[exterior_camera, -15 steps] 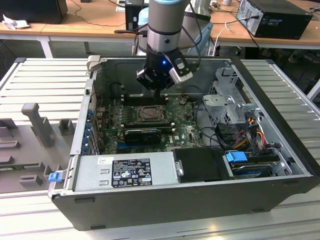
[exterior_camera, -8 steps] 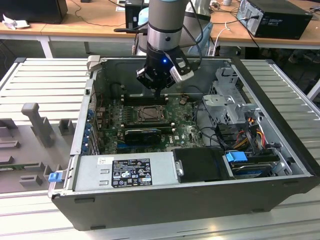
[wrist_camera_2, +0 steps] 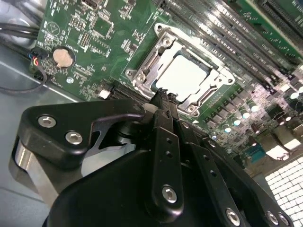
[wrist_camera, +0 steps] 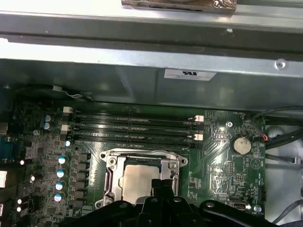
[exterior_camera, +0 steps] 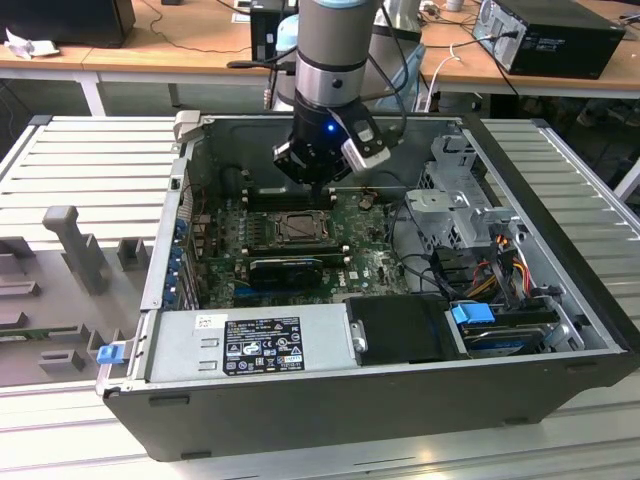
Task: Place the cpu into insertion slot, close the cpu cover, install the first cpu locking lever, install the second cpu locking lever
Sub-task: 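Install the second cpu locking lever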
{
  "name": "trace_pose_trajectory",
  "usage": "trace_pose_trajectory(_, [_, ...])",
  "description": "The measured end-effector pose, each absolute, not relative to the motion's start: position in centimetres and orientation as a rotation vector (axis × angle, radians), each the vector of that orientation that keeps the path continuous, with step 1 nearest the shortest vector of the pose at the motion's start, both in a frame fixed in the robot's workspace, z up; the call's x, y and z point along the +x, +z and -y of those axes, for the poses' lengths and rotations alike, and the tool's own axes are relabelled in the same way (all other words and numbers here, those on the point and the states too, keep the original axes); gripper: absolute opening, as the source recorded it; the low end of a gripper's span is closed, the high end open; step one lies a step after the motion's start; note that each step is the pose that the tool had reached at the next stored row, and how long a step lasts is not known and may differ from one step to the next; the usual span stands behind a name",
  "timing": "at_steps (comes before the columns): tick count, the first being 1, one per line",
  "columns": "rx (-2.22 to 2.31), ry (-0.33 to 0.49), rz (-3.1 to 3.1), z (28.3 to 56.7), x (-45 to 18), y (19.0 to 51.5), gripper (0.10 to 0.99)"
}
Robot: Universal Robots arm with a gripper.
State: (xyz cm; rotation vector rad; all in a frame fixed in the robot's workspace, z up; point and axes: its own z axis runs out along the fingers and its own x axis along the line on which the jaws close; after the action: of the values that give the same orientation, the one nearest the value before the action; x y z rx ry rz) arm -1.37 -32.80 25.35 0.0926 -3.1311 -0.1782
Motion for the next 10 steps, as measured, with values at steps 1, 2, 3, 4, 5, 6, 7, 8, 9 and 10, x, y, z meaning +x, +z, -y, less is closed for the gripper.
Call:
trace_pose_trajectory(1, [0.094,-0.179,3.131,32.8,-1.4,25.3,0.106])
trace_pose_trajectory(2, [0.098,-0.178,3.131,32.9,-1.4,25.1,0.106])
trace_pose_trajectory(3, [0.104,-0.178,3.13,33.0,-1.4,24.9,0.106])
trace_pose_trajectory(4, [0.112,-0.178,3.13,33.0,-1.4,24.7,0.106])
trace_pose_trajectory(5, [0.119,-0.178,3.129,33.0,-1.4,24.5,0.106])
trace_pose_trajectory(6, [0.124,-0.178,3.129,33.1,-1.4,24.4,0.106])
trace_pose_trajectory(7, [0.126,-0.178,3.129,33.2,-1.4,24.3,0.106])
trace_pose_trajectory(8, [0.128,-0.178,3.129,33.5,-1.4,24.2,0.106])
trace_pose_trajectory(9, [0.129,-0.179,3.129,33.6,-1.4,24.1,0.106])
trace_pose_trajectory(10, [0.131,-0.179,3.128,33.8,-1.4,24.1,0.106])
